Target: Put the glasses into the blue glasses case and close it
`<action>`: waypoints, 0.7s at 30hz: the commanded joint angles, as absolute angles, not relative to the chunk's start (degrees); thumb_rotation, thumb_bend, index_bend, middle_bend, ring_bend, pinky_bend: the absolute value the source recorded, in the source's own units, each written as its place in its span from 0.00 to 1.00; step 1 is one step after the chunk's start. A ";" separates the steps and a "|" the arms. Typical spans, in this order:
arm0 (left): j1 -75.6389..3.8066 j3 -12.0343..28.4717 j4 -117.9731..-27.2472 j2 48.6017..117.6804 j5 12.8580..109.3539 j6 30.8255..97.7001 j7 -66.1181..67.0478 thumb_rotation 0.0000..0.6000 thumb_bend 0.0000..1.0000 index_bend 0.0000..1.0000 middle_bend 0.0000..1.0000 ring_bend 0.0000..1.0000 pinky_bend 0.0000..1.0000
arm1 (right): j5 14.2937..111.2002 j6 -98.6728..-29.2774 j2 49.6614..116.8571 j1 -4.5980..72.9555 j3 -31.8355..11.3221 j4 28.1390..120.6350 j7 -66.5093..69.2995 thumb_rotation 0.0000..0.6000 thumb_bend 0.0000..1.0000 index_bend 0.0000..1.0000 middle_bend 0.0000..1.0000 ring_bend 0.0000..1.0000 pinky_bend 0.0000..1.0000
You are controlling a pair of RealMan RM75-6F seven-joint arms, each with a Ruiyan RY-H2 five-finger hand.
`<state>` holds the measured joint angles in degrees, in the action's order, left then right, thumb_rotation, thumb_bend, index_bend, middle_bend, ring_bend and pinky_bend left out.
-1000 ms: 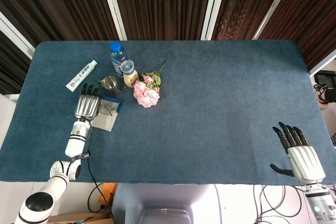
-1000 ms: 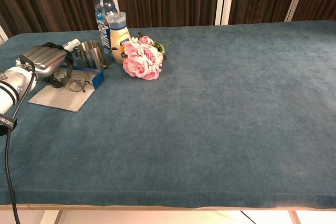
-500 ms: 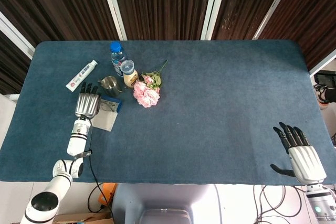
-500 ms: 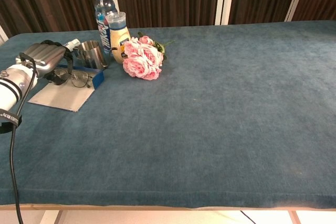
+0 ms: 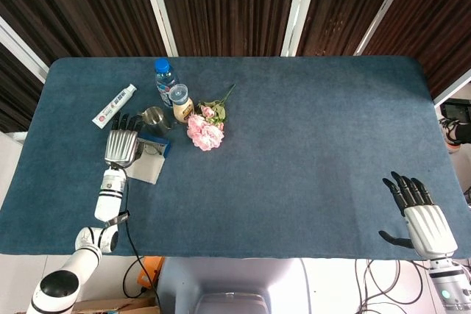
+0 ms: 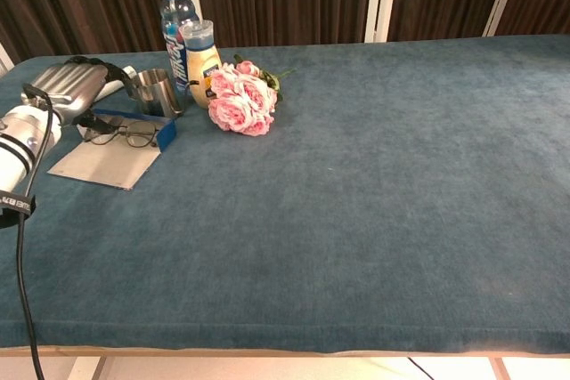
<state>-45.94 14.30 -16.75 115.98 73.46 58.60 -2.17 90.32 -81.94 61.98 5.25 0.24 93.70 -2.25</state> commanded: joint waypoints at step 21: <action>-31.36 8.30 -65.65 94.11 71.00 64.37 12.23 1.00 0.33 0.37 0.14 0.05 0.09 | 92.68 -82.25 61.99 5.30 1.29 93.77 -1.72 1.00 0.10 0.00 0.00 0.00 0.00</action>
